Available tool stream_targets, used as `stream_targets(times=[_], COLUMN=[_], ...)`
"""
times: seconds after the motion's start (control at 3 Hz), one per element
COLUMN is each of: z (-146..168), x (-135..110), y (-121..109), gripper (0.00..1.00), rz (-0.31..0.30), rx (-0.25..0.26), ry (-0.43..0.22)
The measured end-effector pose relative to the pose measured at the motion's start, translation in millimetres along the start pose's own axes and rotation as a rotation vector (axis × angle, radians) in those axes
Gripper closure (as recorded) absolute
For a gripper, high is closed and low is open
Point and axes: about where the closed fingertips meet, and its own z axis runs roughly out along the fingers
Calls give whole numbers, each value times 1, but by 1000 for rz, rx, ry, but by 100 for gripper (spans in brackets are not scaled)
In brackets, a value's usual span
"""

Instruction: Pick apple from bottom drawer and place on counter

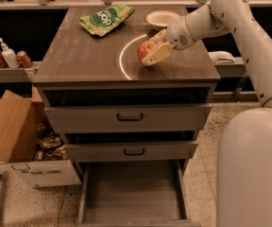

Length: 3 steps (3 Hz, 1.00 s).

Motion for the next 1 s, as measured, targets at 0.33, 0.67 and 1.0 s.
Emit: stream_targets(times=[0.33, 0.67, 1.0], z=[2, 5, 6], x=[6, 11, 11], y=[-3, -7, -10], gripper=[81, 58, 34], rz=[15, 22, 22], rx=[5, 17, 27], ry=[21, 53, 70])
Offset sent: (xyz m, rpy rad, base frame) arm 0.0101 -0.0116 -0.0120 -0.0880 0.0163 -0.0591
